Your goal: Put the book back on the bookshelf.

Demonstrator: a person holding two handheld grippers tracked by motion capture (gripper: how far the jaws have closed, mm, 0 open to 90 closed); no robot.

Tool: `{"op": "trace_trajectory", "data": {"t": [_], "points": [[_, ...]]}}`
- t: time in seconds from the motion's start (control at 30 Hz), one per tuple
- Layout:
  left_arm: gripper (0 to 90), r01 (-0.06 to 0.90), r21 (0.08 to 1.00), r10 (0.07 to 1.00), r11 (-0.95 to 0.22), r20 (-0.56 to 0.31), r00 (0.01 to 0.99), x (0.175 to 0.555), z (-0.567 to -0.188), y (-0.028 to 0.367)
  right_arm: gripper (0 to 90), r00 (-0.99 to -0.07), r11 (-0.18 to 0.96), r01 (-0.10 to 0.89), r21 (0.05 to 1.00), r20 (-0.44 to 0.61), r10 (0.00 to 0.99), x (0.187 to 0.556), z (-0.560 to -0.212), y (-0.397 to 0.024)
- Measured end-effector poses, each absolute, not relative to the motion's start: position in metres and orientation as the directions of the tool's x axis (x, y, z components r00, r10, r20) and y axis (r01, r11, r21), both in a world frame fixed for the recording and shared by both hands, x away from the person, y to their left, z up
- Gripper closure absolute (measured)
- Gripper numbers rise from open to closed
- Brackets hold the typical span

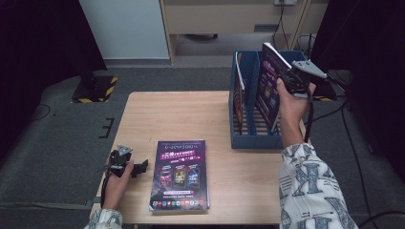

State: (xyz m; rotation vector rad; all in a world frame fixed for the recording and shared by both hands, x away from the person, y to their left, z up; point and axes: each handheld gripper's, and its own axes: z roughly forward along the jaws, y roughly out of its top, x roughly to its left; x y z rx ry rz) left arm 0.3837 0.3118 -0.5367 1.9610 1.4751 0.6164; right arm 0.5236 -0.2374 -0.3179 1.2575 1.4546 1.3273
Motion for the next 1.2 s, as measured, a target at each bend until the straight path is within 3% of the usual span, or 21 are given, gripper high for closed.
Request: {"op": "trace_trajectory", "data": {"t": [1.2], "points": [[1.4,0.682,0.703,0.961,-0.202,0.009,0.276,0.384,-0.537,0.312,82.5,-0.177,-0.035,0.191,0.981,0.069,0.982,0.529,-0.367,-0.230]]}}
